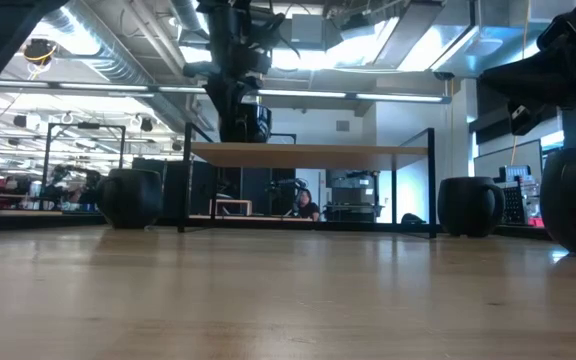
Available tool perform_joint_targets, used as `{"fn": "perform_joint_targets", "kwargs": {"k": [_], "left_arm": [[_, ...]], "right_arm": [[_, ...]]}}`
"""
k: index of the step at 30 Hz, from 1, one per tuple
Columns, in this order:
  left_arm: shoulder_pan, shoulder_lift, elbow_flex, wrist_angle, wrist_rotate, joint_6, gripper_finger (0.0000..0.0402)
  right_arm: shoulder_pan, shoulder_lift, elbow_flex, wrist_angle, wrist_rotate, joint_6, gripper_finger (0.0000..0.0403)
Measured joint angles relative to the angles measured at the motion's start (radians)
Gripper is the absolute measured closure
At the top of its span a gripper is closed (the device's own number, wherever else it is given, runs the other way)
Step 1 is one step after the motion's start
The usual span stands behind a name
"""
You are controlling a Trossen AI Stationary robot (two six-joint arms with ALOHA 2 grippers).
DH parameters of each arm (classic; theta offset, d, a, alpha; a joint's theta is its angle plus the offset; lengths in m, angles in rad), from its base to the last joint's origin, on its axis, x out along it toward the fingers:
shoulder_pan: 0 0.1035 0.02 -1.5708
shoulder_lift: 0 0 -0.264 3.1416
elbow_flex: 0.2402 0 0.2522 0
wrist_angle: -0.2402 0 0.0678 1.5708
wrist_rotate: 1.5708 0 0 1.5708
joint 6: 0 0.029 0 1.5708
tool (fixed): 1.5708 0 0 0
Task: Place coffee mugs
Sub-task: Put the left black mug on the shelf
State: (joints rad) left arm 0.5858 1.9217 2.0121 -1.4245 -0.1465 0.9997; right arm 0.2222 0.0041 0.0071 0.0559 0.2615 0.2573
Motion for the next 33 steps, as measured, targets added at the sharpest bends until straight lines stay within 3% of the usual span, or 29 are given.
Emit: {"fn": "perform_joint_targets", "kwargs": {"k": [12,22,25,33], "left_arm": [[0.0,0.0,0.002,0.025,-0.082,-0.03,0.0284],[-0.013,-0.045,0.004,0.05,-0.166,-0.087,0.0279],[-0.024,-0.064,0.004,0.069,-0.192,-0.139,0.0279],[-0.089,-0.127,0.005,0.274,-0.12,-0.368,0.0279]], "right_arm": [[0.0,0.0,0.0,0.0,0.0,0.0,0.0386],[0.0,0.0,0.0,0.0,0.0,0.0,0.0386],[0.0,0.0,0.0,0.0,0.0,0.0,0.0386],[0.0,0.0,0.0,0.0,0.0,-0.001,0.0386]]}}
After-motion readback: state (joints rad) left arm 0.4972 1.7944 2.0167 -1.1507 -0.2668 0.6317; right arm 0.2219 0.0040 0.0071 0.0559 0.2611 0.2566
